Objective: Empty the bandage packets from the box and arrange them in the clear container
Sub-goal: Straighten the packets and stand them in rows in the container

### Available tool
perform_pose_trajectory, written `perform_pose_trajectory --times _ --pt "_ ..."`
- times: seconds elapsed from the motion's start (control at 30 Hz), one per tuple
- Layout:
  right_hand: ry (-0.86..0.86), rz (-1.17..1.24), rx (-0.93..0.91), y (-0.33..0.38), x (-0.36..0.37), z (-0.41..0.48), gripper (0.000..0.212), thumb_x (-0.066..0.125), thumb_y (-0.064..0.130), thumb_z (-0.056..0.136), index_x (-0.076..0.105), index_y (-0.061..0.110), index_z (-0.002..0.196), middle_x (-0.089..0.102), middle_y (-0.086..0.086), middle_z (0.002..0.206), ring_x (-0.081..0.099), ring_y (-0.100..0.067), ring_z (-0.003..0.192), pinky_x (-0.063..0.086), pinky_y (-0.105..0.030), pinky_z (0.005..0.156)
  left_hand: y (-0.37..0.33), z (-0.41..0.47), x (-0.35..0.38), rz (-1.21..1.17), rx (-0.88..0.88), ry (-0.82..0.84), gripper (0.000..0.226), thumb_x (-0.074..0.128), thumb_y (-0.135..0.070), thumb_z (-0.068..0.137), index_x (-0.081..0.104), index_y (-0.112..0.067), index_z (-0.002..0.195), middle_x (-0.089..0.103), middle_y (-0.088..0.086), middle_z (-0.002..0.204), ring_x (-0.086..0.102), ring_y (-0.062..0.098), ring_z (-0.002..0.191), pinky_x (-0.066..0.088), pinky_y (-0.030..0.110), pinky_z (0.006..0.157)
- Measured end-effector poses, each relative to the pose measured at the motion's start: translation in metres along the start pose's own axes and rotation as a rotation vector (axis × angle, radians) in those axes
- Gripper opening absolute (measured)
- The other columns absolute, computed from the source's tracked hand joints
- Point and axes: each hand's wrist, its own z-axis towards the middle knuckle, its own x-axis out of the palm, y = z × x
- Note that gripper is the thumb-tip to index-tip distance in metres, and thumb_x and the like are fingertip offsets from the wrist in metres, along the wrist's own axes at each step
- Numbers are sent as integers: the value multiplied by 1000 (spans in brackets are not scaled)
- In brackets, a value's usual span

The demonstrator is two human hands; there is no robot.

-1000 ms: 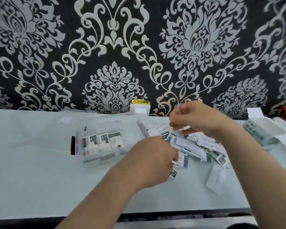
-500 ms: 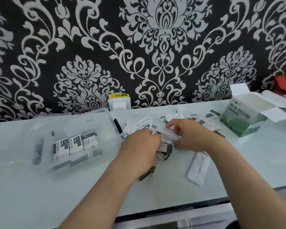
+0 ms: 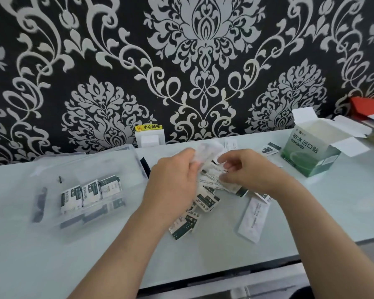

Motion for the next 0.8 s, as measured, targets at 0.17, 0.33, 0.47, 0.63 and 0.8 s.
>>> perform_pose_trajectory --times 0.17,0.33,0.47,0.63,0.8 --pt "121 707 -20 22 -7 -20 29 52 32 97 71 13 107 73 -4 103 68 -16 95 54 -26 77 -20 3 2 -788 -377 39 20 39 -20 104 56 -21 113 71 6 91 72 23 64 61 41 61" --pt "-9 752 -43 30 15 -15 19 51 18 99 61 5 89 60 -8 61 54 -19 46 39 -26 41 -29 7 20 -760 -273 176 24 36 -24 104 53 -28 120 69 9 99 73 24 68 61 43 60" --pt "-376 856 96 21 2 -8 14 47 8 97 61 6 99 70 -13 79 68 -26 69 55 -36 56 -37 17 34 -368 -71 158 36 39 -19 100 49 -33 131 68 -2 100 60 19 73 48 29 65" --pt "-536 1059 199 9 -18 -15 15 37 6 102 46 18 96 60 -13 74 65 -21 49 57 -34 52 -36 20 39 168 73 367 54 51 1 79 63 -31 121 62 -2 117 55 23 113 49 37 90" --pt "-457 964 231 -2 -21 -17 36 35 0 99 37 14 132 64 -14 83 65 -16 46 55 -29 46 -28 21 44 155 11 439 35 57 -20 91 66 -41 117 69 -4 117 62 21 105 50 30 88"
